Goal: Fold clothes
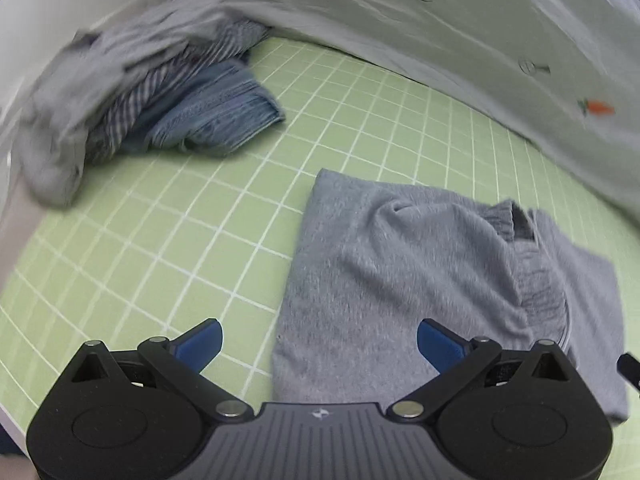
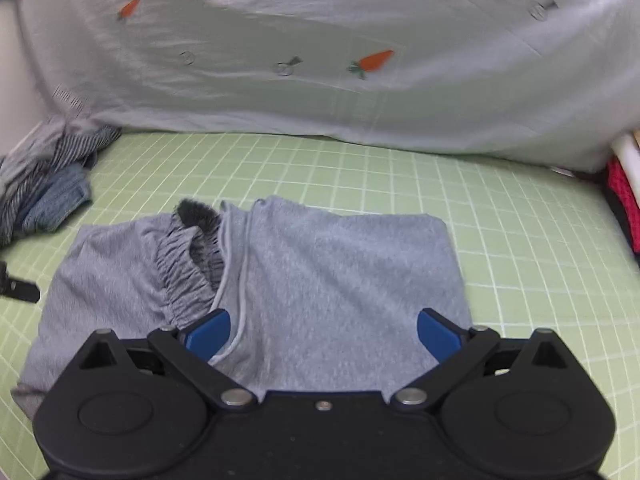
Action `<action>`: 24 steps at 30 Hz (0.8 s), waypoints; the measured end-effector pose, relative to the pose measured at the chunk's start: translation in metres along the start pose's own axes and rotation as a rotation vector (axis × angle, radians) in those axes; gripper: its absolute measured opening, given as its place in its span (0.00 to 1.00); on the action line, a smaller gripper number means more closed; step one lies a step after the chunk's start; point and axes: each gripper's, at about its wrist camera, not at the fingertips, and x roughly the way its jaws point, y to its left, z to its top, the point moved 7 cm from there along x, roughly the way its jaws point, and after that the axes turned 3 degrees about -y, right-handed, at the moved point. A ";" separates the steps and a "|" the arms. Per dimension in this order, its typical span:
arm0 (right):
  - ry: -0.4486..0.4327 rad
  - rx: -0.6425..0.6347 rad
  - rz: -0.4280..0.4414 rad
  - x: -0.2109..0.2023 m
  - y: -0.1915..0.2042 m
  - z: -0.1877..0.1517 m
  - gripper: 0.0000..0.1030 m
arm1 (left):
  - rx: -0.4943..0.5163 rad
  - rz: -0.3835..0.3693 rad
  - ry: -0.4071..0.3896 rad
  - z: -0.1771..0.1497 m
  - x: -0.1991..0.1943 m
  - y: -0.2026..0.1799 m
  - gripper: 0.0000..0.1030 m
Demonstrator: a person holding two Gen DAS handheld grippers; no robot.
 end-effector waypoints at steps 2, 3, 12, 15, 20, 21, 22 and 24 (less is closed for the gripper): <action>0.013 0.037 -0.006 0.008 -0.008 0.000 0.98 | -0.011 0.019 0.018 -0.002 0.010 0.003 0.99; 0.022 0.033 -0.018 0.014 -0.011 0.001 0.98 | -0.008 0.024 0.023 0.000 0.015 0.003 0.99; 0.098 0.051 -0.048 0.049 -0.014 0.006 0.98 | 0.021 0.049 0.103 0.005 0.059 0.006 0.98; 0.141 0.057 -0.058 0.056 -0.017 -0.003 0.98 | 0.027 0.031 0.123 0.002 0.067 0.003 0.90; 0.159 0.068 -0.063 0.063 -0.021 -0.006 0.98 | 0.090 0.006 0.120 0.001 0.068 -0.011 0.64; 0.161 0.067 -0.063 0.063 -0.021 -0.007 0.98 | 0.104 -0.001 0.118 0.001 0.068 -0.015 0.51; 0.163 0.067 -0.062 0.064 -0.021 -0.007 0.98 | 0.117 -0.015 0.118 0.002 0.067 -0.019 0.43; 0.167 0.071 -0.058 0.064 -0.021 -0.008 0.98 | 0.121 -0.028 0.118 0.001 0.065 -0.025 0.14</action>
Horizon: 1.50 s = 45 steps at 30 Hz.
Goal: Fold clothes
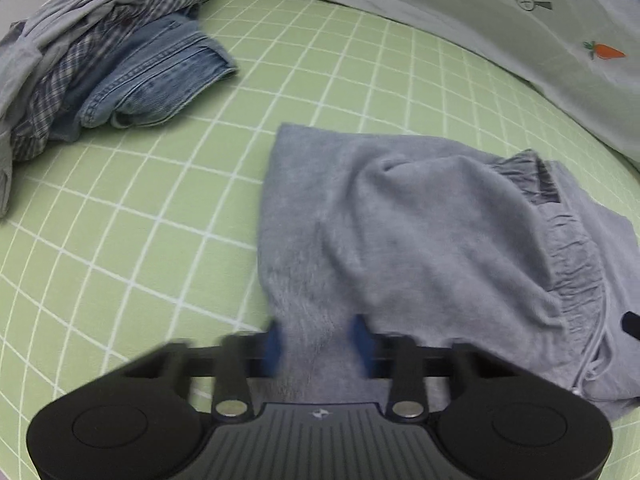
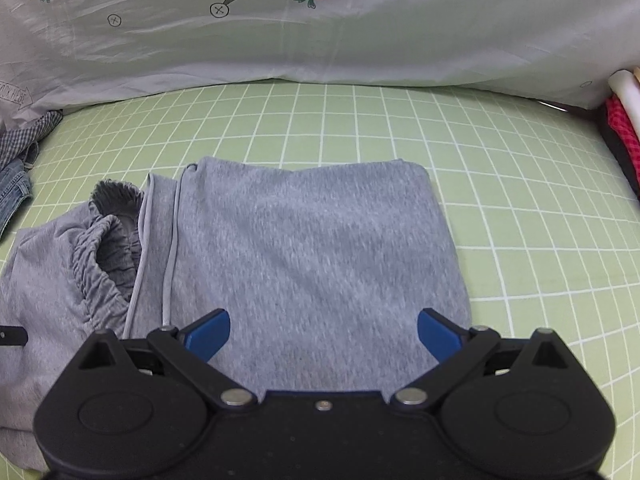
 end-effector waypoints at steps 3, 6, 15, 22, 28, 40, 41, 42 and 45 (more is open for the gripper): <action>-0.013 0.013 0.013 -0.003 -0.002 -0.001 0.98 | 0.017 -0.040 -0.026 0.004 -0.013 -0.011 0.11; -0.029 0.031 0.008 -0.006 -0.009 -0.002 0.98 | 0.027 -0.112 -0.064 0.014 -0.032 -0.029 0.10; -0.071 0.182 -0.017 -0.011 -0.049 -0.007 0.98 | 0.195 -0.316 -0.146 0.042 -0.067 -0.150 0.09; -0.085 0.269 -0.061 -0.008 -0.084 -0.012 0.98 | 0.378 -0.409 -0.158 0.023 -0.071 -0.236 0.65; -0.093 0.296 -0.028 -0.006 -0.083 -0.005 0.98 | 0.324 -0.228 -0.191 0.026 -0.067 -0.191 0.74; -0.096 0.107 0.188 0.008 0.039 0.060 0.98 | 0.029 0.001 -0.077 0.028 -0.033 -0.076 0.80; -0.081 0.106 0.206 0.013 0.049 0.062 0.98 | 0.014 -0.004 -0.069 0.028 -0.031 -0.070 0.80; -0.066 0.105 0.225 0.017 0.059 0.064 0.97 | 0.002 -0.009 -0.066 0.029 -0.029 -0.066 0.80; -0.012 0.104 0.274 0.030 0.084 0.065 0.84 | -0.025 -0.013 -0.057 0.030 -0.024 -0.056 0.81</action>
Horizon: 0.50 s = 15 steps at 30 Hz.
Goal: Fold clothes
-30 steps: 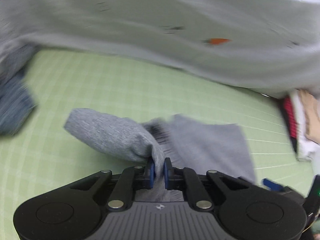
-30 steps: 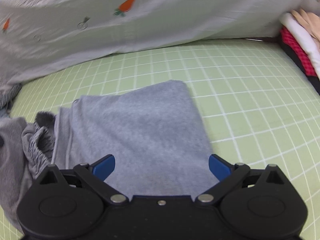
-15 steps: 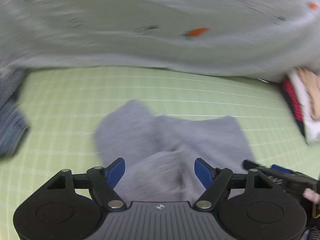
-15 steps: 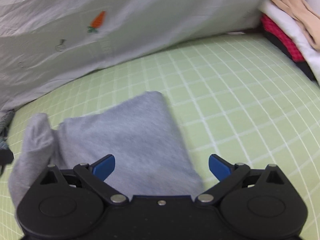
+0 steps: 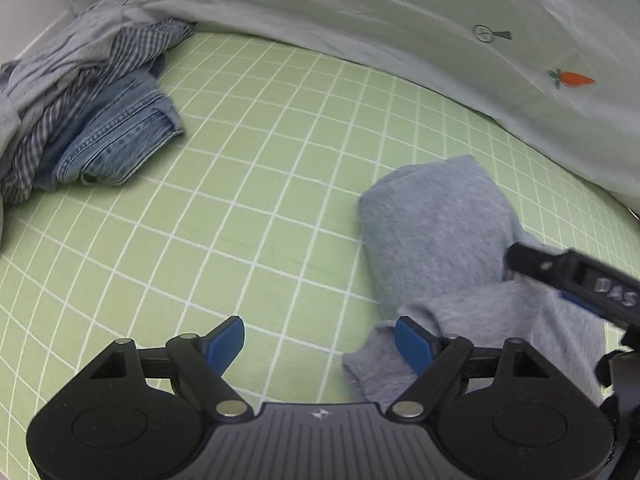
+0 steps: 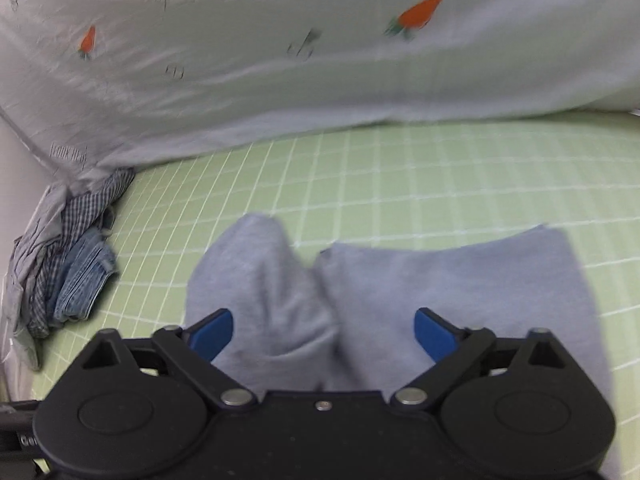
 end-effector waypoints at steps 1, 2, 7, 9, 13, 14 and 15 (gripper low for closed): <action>0.023 0.005 0.019 0.005 0.004 -0.004 0.70 | -0.007 0.001 0.002 0.000 0.001 0.002 0.81; 0.040 0.010 0.041 0.007 0.007 -0.008 0.46 | -0.014 0.001 0.002 0.000 0.002 0.005 0.81; -0.008 -0.034 0.085 -0.008 0.017 -0.016 0.12 | -0.031 0.002 0.000 0.001 0.001 0.011 0.81; -0.050 -0.055 0.106 -0.023 0.018 -0.014 0.11 | -0.028 0.002 -0.001 0.001 0.000 0.011 0.81; -0.134 -0.100 0.119 -0.061 0.009 0.000 0.10 | 0.014 -0.008 -0.010 0.001 -0.005 0.001 0.81; -0.158 -0.108 0.114 -0.071 0.004 0.004 0.10 | 0.027 -0.011 -0.013 0.001 -0.007 -0.003 0.81; -0.181 -0.102 0.106 -0.081 -0.004 0.009 0.10 | 0.044 -0.014 -0.014 0.001 -0.009 -0.007 0.81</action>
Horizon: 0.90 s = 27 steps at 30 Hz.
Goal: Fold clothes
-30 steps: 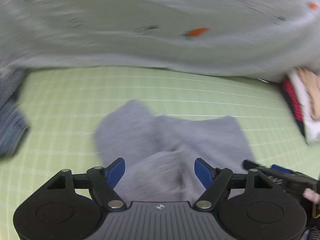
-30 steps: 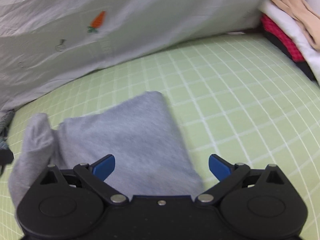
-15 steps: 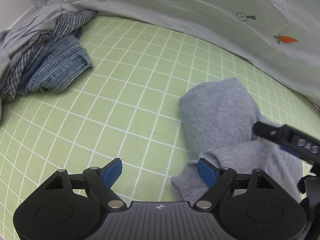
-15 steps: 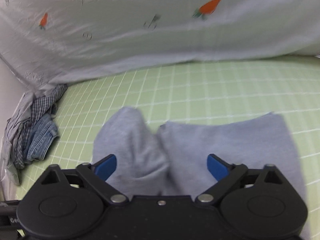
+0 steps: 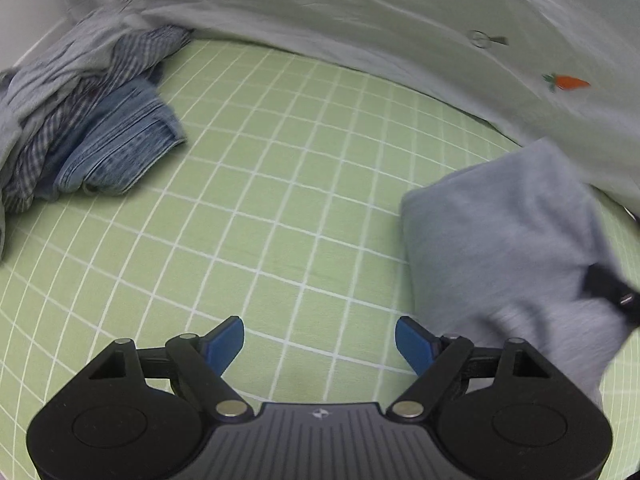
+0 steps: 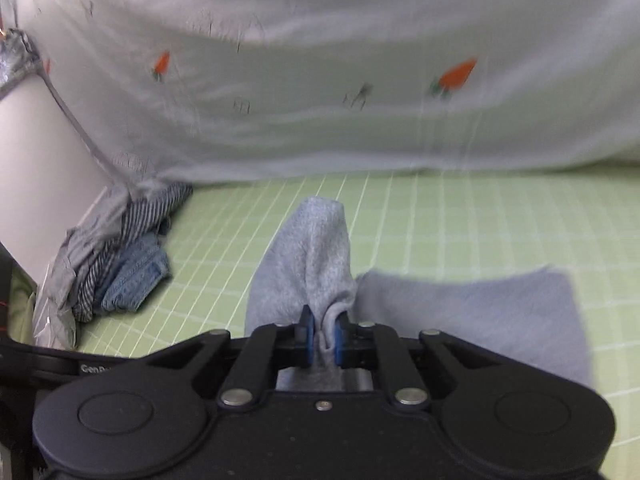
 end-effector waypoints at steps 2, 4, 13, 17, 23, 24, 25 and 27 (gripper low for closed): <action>-0.044 0.007 -0.040 -0.019 -0.024 0.008 0.09 | 0.034 -0.007 0.003 -0.002 -0.002 -0.009 0.81; -0.081 0.017 -0.098 -0.036 -0.055 0.013 0.10 | 0.071 -0.012 0.014 -0.005 -0.002 -0.019 0.81; -0.005 0.247 -0.354 -0.051 -0.159 -0.024 0.70 | 0.226 -0.035 0.054 -0.016 -0.001 -0.058 0.81; 0.017 0.259 -0.367 -0.034 -0.144 -0.034 0.76 | 0.259 -0.037 0.047 -0.018 -0.006 -0.064 0.81; 0.013 0.228 -0.386 -0.025 -0.126 -0.034 0.81 | 0.273 -0.019 0.018 -0.020 -0.020 -0.059 0.86; -0.002 0.224 -0.376 -0.027 -0.122 -0.032 0.83 | 0.268 -0.018 0.020 -0.021 -0.022 -0.057 0.86; -0.015 0.214 -0.368 -0.028 -0.117 -0.029 0.84 | 0.266 -0.018 0.022 -0.022 -0.023 -0.056 0.86; -0.022 0.178 -0.363 -0.023 -0.106 -0.023 0.87 | 0.274 -0.020 0.020 -0.026 -0.028 -0.057 0.86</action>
